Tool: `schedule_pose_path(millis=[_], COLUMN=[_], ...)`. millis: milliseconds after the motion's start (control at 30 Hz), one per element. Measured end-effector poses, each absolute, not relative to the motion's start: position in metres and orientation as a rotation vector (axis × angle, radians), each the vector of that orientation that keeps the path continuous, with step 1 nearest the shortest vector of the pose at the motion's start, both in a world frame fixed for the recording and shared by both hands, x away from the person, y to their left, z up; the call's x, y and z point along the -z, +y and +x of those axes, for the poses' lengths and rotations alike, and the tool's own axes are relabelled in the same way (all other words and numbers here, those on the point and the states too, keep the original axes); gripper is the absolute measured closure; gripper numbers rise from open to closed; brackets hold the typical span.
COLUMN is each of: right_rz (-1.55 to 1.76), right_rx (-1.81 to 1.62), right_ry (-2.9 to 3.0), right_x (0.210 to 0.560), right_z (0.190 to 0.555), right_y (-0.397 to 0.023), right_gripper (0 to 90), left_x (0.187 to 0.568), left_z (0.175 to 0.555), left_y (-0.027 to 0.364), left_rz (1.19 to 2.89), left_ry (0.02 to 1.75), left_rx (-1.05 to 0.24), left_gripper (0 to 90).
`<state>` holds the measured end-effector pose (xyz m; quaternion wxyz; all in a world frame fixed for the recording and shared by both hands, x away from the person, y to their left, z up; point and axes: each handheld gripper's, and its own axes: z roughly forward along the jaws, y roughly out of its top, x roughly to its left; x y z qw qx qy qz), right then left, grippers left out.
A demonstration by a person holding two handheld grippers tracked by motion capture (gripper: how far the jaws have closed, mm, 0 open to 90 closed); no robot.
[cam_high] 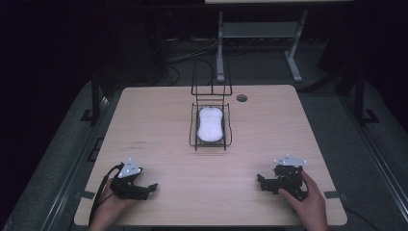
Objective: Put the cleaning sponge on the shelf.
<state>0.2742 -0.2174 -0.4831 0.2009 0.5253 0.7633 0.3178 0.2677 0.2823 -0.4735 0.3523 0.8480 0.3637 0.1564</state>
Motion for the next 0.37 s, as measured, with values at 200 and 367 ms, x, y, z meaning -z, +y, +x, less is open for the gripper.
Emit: schedule_pose_path(millis=[200,367], right_rz=[1.467,1.467], right_rx=[-0.888,-0.888], right_ry=[2.133,2.133], right_x=[0.4831,0.4831], right_z=[0.2742,0.2742], right_y=[-0.2174,-0.2174], right_gripper=[0.0,0.0], left_x=[0.4744,0.4744], left_z=[0.2659,0.2659], left_y=[0.284,0.284], left_rz=[2.185,2.185], left_ry=[0.935,0.935], left_rx=[-0.405,-0.405], left_gripper=[12.8,12.8])
